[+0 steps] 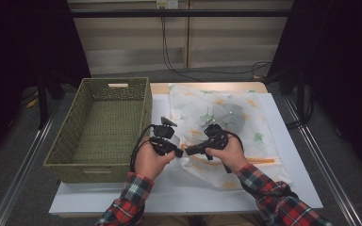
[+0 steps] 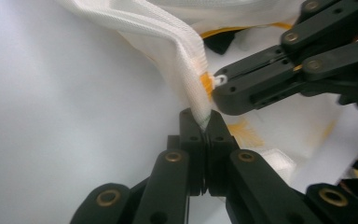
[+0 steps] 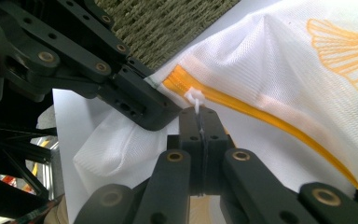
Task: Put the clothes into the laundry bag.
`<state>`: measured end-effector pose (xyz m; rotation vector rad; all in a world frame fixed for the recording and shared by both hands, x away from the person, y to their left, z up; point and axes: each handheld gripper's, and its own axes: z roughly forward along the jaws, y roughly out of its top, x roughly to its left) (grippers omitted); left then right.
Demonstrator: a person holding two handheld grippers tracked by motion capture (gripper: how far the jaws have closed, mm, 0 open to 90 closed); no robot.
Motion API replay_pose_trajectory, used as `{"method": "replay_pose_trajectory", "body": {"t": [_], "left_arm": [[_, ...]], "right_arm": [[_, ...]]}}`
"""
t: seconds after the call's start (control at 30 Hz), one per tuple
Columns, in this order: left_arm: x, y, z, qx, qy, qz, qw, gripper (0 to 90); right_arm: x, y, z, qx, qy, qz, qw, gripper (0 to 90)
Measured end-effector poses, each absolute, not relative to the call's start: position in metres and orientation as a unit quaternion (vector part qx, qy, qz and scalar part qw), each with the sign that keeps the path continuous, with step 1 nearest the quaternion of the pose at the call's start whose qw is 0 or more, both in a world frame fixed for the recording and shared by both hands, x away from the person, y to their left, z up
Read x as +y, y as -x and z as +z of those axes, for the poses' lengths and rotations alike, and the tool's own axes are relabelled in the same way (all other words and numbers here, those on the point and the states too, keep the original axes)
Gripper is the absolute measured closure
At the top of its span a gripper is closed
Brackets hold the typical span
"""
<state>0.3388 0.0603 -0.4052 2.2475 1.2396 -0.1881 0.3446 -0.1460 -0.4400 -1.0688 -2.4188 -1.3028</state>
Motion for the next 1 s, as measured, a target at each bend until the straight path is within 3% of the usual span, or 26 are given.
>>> {"method": "replay_pose_trajectory", "body": {"t": [0.07, 1.0], "left_arm": [[0.0633, -0.3402, -0.405, 0.465, -0.834, -0.088, 0.282, 88.8], [0.0713, -0.3375, -0.3977, 0.471, -0.832, -0.09, 0.281, 89.5]], "right_arm": [[-0.1458, -0.3438, -0.4392, -0.817, 0.361, -0.438, 0.1, 90.0], [-0.1533, -0.3427, -0.4417, -0.816, 0.373, -0.429, 0.107, 90.0]]}}
